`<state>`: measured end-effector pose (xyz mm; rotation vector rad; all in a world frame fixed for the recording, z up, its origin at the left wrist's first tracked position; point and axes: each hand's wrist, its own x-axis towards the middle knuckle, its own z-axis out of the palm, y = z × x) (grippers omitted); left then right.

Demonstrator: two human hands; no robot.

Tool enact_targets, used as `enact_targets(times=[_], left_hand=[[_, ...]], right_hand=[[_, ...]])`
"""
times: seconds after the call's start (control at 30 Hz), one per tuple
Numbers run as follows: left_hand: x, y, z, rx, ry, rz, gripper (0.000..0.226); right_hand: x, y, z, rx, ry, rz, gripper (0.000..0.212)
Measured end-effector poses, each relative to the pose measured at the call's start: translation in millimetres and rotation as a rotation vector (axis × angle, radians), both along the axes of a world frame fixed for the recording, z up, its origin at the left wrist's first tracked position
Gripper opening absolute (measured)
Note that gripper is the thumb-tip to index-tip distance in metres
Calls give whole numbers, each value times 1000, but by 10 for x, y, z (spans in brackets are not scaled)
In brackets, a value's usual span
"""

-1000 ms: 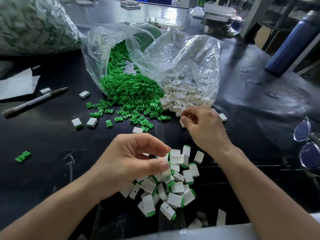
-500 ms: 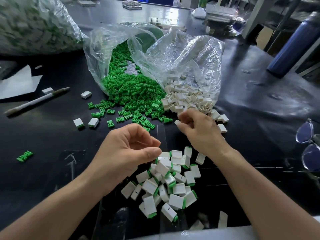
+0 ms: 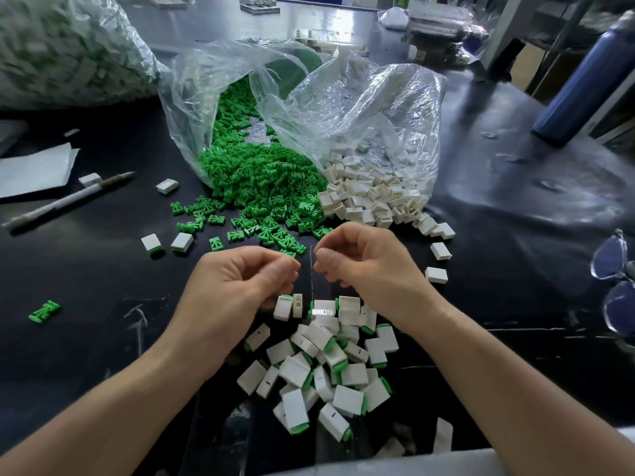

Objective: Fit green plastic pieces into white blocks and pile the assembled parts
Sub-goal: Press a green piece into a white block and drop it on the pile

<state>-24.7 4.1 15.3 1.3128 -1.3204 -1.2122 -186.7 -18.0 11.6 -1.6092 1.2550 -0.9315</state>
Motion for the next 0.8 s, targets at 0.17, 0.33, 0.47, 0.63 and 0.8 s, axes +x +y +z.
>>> enact_targets(times=[0.17,0.33,0.47,0.63,0.8], left_hand=[[63,6,-5,-60,-276,-95,17],[40,22,-75,-175,-585,-219,27],[43,15,-82,-196,-507,-161,19],[70,-17,-48,-142,-321,-92,24],[74,-11,-51,-104,-268,-85,24]], right_hand=[[-50,-47,-35,-2,26,-82,18],[-45,-71,-95,-15,81,-104,18],[-5,-72,-121,-146,282,-96,11],[87,-117,-168,-319,699,215,41],[24,-127,-163,-393,790,161,31]])
